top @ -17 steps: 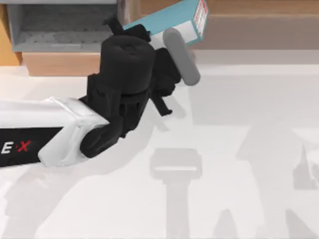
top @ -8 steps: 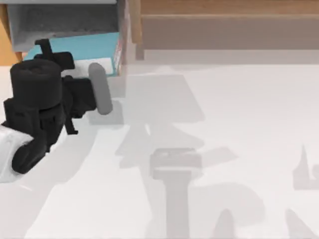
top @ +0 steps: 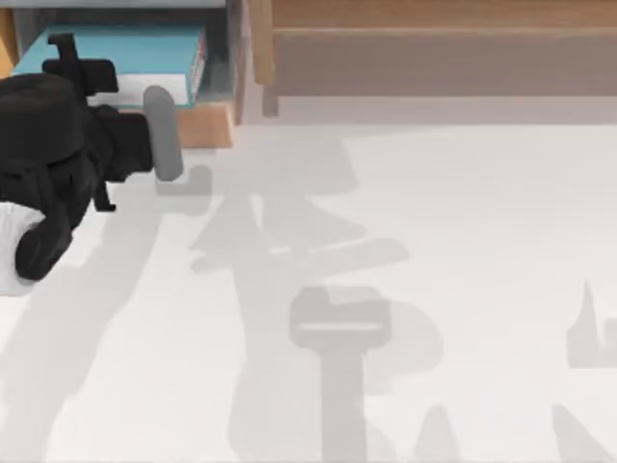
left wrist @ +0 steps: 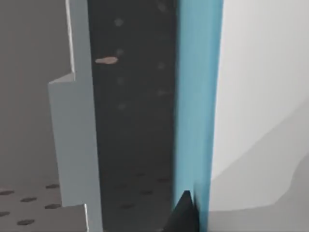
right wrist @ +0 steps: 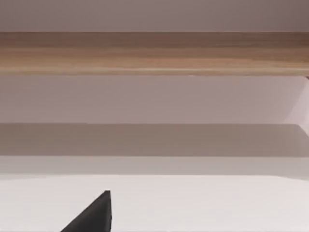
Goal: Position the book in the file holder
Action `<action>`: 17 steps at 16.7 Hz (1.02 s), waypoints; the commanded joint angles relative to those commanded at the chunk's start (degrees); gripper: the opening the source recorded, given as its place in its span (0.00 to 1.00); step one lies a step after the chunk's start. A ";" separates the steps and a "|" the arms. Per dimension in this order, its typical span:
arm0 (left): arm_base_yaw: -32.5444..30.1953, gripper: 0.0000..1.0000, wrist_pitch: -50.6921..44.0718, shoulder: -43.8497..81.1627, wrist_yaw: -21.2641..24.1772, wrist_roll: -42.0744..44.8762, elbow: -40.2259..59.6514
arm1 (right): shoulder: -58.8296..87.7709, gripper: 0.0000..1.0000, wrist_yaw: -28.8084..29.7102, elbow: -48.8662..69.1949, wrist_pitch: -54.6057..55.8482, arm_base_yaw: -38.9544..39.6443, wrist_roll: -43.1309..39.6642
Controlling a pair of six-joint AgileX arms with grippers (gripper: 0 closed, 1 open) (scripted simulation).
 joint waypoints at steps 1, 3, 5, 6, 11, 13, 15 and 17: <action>0.12 0.00 0.10 0.44 0.24 0.18 0.22 | 0.00 1.00 0.00 0.00 0.00 0.00 0.00; 0.12 0.00 0.10 0.44 0.24 0.18 0.22 | 0.00 1.00 0.00 0.00 0.00 0.00 0.00; 0.12 0.00 0.10 0.44 0.24 0.18 0.22 | 0.00 1.00 0.00 0.00 0.00 0.00 0.00; -0.12 0.00 0.06 0.29 0.14 0.20 -0.02 | 0.00 1.00 0.00 0.00 0.00 0.00 0.00; 0.55 0.00 -0.12 2.75 0.68 0.32 3.24 | 0.00 1.00 0.00 0.00 0.00 0.00 0.00; 0.96 0.00 -0.32 4.53 0.89 0.38 5.21 | 0.00 1.00 0.00 0.00 0.00 0.00 0.00; 1.08 0.00 -0.52 6.05 1.17 0.41 6.68 | 0.00 1.00 0.00 0.00 0.00 0.00 0.00; 1.06 0.00 -0.60 6.44 1.24 0.43 6.95 | 0.00 1.00 0.00 0.00 0.00 0.00 0.00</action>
